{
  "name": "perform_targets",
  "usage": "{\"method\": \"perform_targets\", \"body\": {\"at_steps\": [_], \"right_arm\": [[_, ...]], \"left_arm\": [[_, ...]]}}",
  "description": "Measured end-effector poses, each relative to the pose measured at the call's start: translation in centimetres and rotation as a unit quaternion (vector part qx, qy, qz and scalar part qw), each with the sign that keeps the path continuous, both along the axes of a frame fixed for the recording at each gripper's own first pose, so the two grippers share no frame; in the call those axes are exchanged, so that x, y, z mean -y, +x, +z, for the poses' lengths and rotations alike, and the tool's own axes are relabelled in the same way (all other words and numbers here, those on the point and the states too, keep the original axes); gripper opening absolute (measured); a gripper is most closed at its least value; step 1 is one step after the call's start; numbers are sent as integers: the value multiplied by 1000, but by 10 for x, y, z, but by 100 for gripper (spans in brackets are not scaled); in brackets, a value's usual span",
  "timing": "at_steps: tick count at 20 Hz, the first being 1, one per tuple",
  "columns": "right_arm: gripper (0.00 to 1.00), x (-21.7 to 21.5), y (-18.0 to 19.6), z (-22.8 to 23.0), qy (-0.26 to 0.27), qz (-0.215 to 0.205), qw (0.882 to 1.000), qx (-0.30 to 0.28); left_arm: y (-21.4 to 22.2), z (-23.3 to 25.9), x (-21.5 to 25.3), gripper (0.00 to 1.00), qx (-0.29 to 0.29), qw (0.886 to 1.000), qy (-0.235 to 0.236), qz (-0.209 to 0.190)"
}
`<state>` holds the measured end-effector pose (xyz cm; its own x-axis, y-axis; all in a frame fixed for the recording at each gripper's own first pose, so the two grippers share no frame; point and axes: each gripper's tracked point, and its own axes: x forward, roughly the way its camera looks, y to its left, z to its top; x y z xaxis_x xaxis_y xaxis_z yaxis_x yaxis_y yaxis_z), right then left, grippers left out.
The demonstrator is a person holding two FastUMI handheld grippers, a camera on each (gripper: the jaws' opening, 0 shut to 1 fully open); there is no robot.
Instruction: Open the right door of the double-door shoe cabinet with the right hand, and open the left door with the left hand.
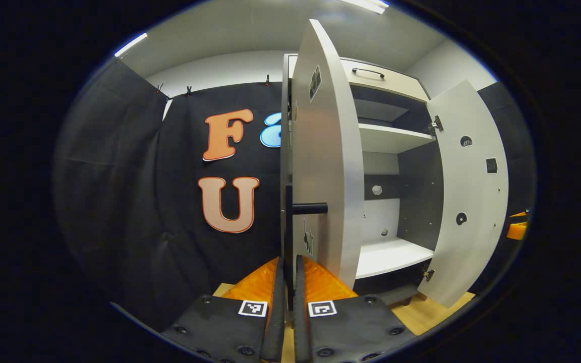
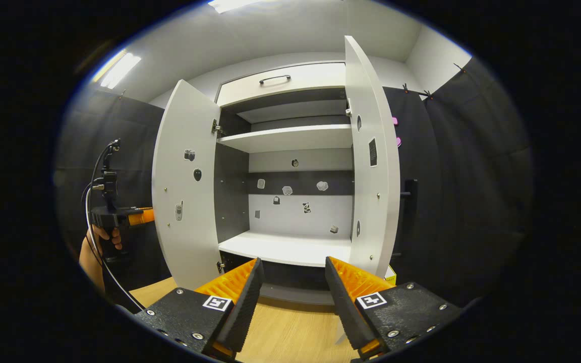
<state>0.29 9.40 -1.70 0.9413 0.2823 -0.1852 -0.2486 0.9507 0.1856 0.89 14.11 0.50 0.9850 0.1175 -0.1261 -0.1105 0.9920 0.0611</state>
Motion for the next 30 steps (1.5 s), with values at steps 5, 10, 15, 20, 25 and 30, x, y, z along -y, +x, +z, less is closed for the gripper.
{"method": "perform_targets", "body": {"at_steps": [5, 10, 15, 20, 25, 30], "right_arm": [[79, 11, 1, 9, -12, -5, 1000, 19], [80, 0, -13, 20, 2, 16, 1000, 23], [82, 8, -19, 31, 7, 9, 999, 31], [83, 17, -24, 42, 1, -11, 999, 43], [89, 23, -30, 46, -11, -22, 998, 56], [93, 24, -29, 54, -17, -29, 997, 74]], "left_arm": [[-10, 3, -17, 12, 7, 999, -36, -3], [-34, 27, 0, 18, 28, 999, -17, 1], [-58, 42, 39, 25, 43, 998, -18, -32], [-65, 48, 81, 72, 53, 997, -16, -62], [-72, 53, 111, 96, 72, 994, -4, -78], [-67, 46, 121, 97, 74, 994, 2, -80]]}}
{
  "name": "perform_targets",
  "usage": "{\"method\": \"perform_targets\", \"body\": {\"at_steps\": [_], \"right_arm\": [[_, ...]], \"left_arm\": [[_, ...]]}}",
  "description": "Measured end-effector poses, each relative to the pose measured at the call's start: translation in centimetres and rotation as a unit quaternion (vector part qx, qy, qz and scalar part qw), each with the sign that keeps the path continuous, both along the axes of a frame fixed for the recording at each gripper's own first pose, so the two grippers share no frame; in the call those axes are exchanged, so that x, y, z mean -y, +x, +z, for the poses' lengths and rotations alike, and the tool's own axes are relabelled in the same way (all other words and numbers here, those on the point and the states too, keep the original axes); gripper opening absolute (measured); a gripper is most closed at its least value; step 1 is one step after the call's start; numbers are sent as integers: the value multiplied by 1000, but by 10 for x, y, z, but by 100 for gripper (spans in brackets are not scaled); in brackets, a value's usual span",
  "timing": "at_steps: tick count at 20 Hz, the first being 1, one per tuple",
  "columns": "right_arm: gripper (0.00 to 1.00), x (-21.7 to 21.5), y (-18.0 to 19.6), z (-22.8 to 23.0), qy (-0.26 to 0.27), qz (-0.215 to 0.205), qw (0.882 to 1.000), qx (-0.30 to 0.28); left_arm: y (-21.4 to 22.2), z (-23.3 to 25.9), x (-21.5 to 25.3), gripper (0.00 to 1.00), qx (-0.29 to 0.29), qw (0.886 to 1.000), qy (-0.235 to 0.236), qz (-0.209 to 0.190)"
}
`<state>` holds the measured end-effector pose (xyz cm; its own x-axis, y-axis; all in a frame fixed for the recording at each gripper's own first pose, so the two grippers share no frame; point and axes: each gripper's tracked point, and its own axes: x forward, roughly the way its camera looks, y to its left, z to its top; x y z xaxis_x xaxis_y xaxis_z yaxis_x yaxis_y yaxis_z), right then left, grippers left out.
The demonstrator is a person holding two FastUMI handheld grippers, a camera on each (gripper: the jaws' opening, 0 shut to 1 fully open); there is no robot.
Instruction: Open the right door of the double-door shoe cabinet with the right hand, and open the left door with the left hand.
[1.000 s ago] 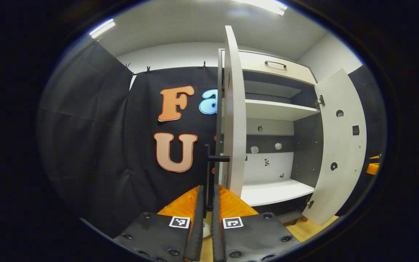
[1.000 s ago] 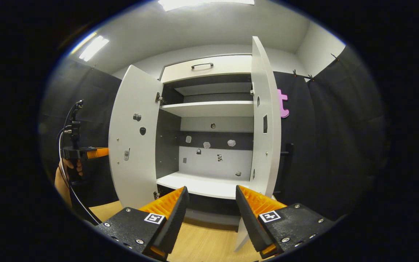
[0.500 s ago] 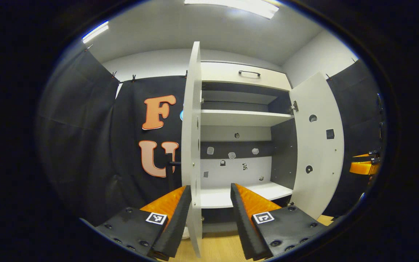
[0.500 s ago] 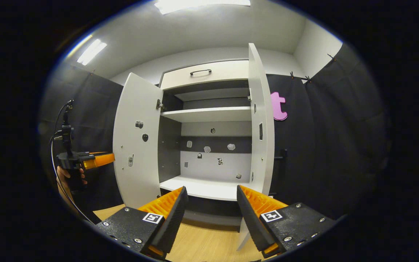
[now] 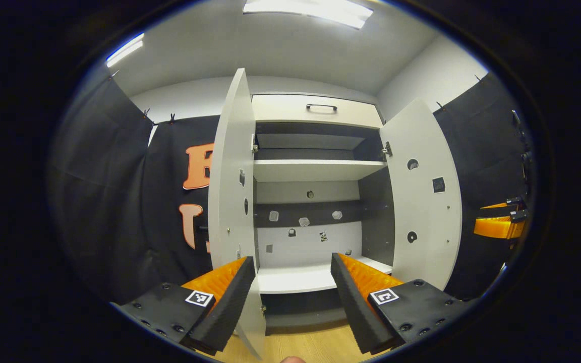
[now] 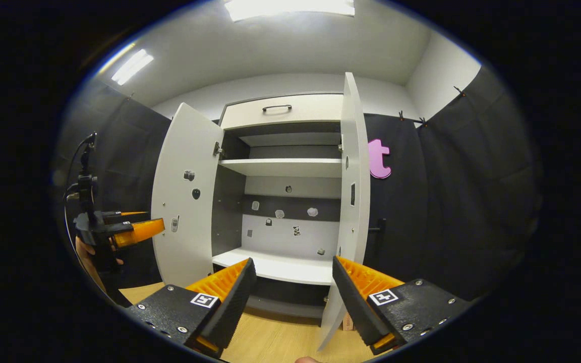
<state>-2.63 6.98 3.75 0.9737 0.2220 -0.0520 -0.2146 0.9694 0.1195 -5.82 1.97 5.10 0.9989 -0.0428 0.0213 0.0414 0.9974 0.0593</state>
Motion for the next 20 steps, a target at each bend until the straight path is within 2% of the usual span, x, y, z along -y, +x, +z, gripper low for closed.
{"method": "perform_targets", "body": {"at_steps": [2, 3, 5, 12, 14, 20], "right_arm": [[93, -4, 3, 7, 5, 7, 1000, 14], [97, -4, 3, 9, 6, 8, 1000, 18], [93, -3, 6, 13, 7, 8, 1000, 26], [93, 1, 16, 13, 5, 5, 999, 36], [93, -7, 21, 15, 6, 17, 999, 45], [93, -12, 30, 19, 9, 18, 999, 41]], "left_arm": [[4, -1, 6, 99, 1, 1000, -1, 1], [5, -3, 8, 97, 2, 1000, -1, 5], [8, -3, 11, 97, 4, 1000, -3, 11], [11, 5, 9, 97, 19, 999, -10, 29], [14, 5, 10, 96, 18, 999, -12, 32], [13, 12, 14, 96, 17, 999, -11, 31]]}}
